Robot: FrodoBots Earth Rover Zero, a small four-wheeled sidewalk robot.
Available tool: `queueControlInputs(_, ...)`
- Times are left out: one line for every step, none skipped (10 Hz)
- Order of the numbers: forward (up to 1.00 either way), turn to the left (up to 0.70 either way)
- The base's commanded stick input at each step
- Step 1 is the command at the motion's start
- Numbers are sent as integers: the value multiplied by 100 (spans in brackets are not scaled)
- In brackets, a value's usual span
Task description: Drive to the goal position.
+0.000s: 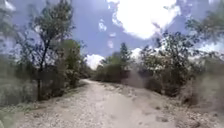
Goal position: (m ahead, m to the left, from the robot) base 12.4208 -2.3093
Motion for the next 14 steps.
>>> queueControlInputs(45, 0)
queueControlInputs(45, 0)
queueControlInputs(45, 0)
queueControlInputs(45, 0)
queueControlInputs(45, 0)
queueControlInputs(45, 0)
queueControlInputs(45, 0)
queueControlInputs(45, 0)
queueControlInputs(45, 0)
queueControlInputs(45, 0)
queueControlInputs(45, 0)
queueControlInputs(45, 0)
queueControlInputs(45, 0)
queueControlInputs(45, 0)
